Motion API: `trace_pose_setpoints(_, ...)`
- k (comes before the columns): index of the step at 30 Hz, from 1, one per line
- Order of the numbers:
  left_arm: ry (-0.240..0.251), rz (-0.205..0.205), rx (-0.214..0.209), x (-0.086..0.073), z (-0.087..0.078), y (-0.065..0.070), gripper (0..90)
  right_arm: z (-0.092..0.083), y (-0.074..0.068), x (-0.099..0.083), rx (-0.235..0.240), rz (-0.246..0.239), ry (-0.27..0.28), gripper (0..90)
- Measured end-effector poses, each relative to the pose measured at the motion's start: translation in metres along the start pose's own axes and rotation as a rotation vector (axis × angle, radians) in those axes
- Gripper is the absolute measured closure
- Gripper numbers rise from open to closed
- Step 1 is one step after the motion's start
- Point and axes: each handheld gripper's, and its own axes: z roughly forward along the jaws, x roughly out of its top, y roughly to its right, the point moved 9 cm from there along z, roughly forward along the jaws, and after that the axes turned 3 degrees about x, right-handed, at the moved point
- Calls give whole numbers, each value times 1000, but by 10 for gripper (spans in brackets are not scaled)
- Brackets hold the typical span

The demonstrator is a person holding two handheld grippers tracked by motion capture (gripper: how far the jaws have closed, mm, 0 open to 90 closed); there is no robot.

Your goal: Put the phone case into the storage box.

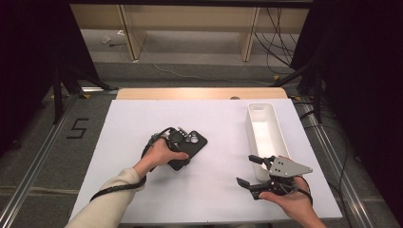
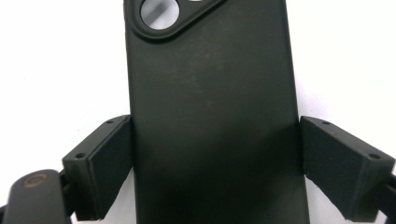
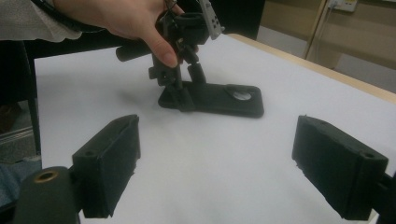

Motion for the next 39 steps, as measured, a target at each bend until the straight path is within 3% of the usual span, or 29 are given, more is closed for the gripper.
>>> trace_pose_setpoints(32, 76, -29, 3, 0, -3, 1, 153, 0, 1, 0, 0, 3, 0, 164)
trace_pose_setpoints(39, 120, -24, 3, 5, -9, 5, 154, 0, 0, 0, -1, 2, 0, 164)
